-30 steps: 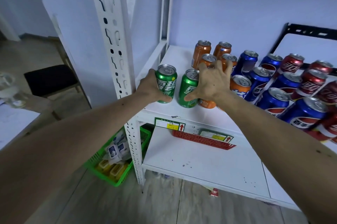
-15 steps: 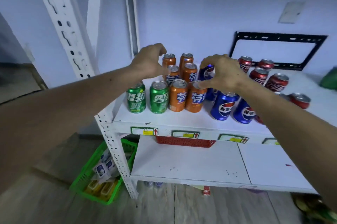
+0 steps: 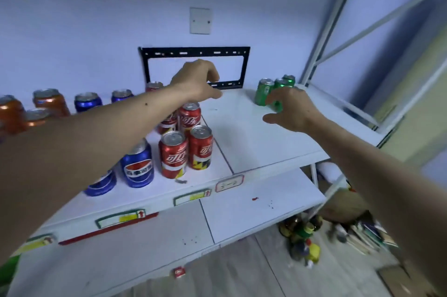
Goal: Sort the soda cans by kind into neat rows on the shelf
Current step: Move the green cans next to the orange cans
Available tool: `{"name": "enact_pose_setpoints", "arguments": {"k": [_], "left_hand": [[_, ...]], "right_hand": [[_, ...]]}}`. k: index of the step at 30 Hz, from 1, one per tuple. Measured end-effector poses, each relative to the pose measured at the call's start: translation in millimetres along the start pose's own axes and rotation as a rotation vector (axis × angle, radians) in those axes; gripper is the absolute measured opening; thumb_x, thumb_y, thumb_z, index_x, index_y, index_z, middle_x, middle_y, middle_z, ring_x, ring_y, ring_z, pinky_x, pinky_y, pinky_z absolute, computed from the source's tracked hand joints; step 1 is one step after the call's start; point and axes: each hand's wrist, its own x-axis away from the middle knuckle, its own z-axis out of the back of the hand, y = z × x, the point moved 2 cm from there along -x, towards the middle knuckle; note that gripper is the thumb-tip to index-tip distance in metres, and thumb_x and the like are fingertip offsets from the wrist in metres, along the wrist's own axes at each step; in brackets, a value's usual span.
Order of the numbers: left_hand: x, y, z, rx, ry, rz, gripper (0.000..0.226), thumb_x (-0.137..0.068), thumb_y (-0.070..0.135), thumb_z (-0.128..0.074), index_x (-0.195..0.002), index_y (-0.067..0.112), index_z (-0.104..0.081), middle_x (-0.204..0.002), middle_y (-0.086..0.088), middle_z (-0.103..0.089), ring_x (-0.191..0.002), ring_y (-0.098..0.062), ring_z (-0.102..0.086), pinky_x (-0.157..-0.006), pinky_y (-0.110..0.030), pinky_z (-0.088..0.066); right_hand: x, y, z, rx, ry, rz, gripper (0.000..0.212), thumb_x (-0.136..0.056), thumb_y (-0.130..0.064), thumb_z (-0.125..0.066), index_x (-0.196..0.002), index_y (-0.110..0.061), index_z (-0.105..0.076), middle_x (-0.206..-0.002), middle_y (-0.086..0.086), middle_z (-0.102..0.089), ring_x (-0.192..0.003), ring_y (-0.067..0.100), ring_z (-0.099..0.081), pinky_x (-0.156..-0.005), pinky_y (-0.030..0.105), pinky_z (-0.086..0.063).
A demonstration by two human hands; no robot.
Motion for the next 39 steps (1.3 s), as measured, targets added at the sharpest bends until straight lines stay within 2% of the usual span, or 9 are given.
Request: {"name": "enact_pose_setpoints", "arguments": {"k": [3, 7, 18, 22, 25, 28, 32, 35, 39], "left_hand": [[-47, 30, -49, 0.008, -0.067, -0.036, 0.038, -0.072, 0.028, -0.079, -0.105, 0.017, -0.063, -0.109, 0.001, -0.064, -0.102, -0.019, -0.060, -0.091, -0.039, -0.051], [-121, 55, -110, 0.003, -0.130, -0.050, 0.045, -0.070, 0.027, -0.080, -0.109, 0.018, -0.060, -0.112, 0.003, -0.062, -0.103, -0.018, -0.059, -0.092, -0.039, -0.051], [-278, 23, -244, 0.018, -0.189, 0.132, 0.066, -0.065, 0.026, -0.083, -0.123, 0.015, -0.052, -0.122, -0.006, -0.057, -0.110, -0.023, -0.056, -0.093, -0.044, -0.048], [-297, -3, -280, 0.068, -0.177, 0.244, 0.084, -0.061, 0.025, -0.086, -0.132, 0.014, -0.044, -0.129, -0.008, -0.055, -0.113, -0.023, -0.055, -0.095, -0.041, -0.048], [-309, -18, -303, 0.136, -0.156, 0.303, 0.093, -0.059, 0.027, -0.088, -0.136, 0.013, -0.038, -0.129, -0.008, -0.055, -0.108, -0.022, -0.056, -0.088, -0.034, -0.049], [-316, -26, -320, 0.218, -0.144, 0.339, 0.102, -0.054, 0.036, -0.089, -0.138, 0.015, -0.036, -0.129, -0.005, -0.055, -0.108, -0.021, -0.057, -0.087, -0.034, -0.050], [-320, -29, -342, 0.403, -0.086, 0.373, 0.101, -0.047, 0.037, -0.092, -0.134, 0.020, -0.044, -0.128, 0.002, -0.060, -0.114, -0.017, -0.058, -0.098, -0.041, -0.048], [-323, -30, -350, 0.517, -0.027, 0.356, 0.092, -0.048, 0.029, -0.092, -0.129, 0.020, -0.049, -0.124, 0.002, -0.063, -0.112, -0.017, -0.060, -0.097, -0.042, -0.049], [-319, -30, -343, 0.494, 0.017, 0.407, 0.087, -0.048, 0.025, -0.092, -0.126, 0.020, -0.053, -0.120, 0.003, -0.063, -0.108, -0.016, -0.060, -0.092, -0.037, -0.051]], "right_hand": [[-22, 66, 6, 0.022, -0.011, -0.081, 0.045, -0.072, -0.029, -0.078, -0.114, -0.019, -0.066, -0.117, 0.009, -0.065, -0.107, 0.030, -0.057, -0.091, 0.040, -0.047], [-63, 146, 3, 0.000, 0.012, -0.126, 0.049, -0.071, -0.024, -0.080, -0.117, -0.017, -0.065, -0.121, 0.003, -0.066, -0.114, 0.025, -0.057, -0.095, 0.039, -0.045], [-183, 298, -83, -0.116, -0.153, -0.167, 0.060, -0.067, -0.026, -0.084, -0.121, -0.018, -0.058, -0.118, -0.001, -0.063, -0.111, 0.020, -0.056, -0.091, 0.036, -0.049], [-212, 325, -124, -0.238, -0.260, -0.152, 0.079, -0.063, -0.028, -0.087, -0.130, -0.016, -0.047, -0.118, 0.002, -0.059, -0.108, 0.022, -0.055, -0.091, 0.037, -0.049], [-226, 337, -147, -0.369, -0.301, -0.161, 0.095, -0.057, -0.039, -0.089, -0.134, -0.017, -0.038, -0.113, -0.003, -0.055, -0.105, 0.019, -0.055, -0.087, 0.032, -0.047], [-236, 340, -166, -0.496, -0.293, -0.157, 0.091, -0.051, -0.045, -0.089, -0.126, -0.023, -0.043, -0.105, -0.012, -0.058, -0.100, 0.013, -0.058, -0.075, 0.021, -0.043], [-244, 340, -186, -0.631, -0.292, -0.137, 0.097, -0.041, -0.051, -0.089, -0.127, -0.029, -0.051, -0.117, -0.013, -0.063, -0.105, 0.010, -0.058, -0.089, 0.026, -0.045], [-246, 341, -194, -0.678, -0.253, -0.132, 0.089, -0.045, -0.046, -0.091, -0.125, -0.031, -0.054, -0.116, -0.013, -0.064, -0.103, 0.008, -0.059, -0.085, 0.023, -0.044], [-247, 341, -193, -0.672, -0.227, -0.127, 0.081, -0.048, -0.043, -0.090, -0.121, -0.028, -0.059, -0.114, -0.010, -0.067, -0.102, 0.011, -0.062, -0.088, 0.029, -0.049]]}}
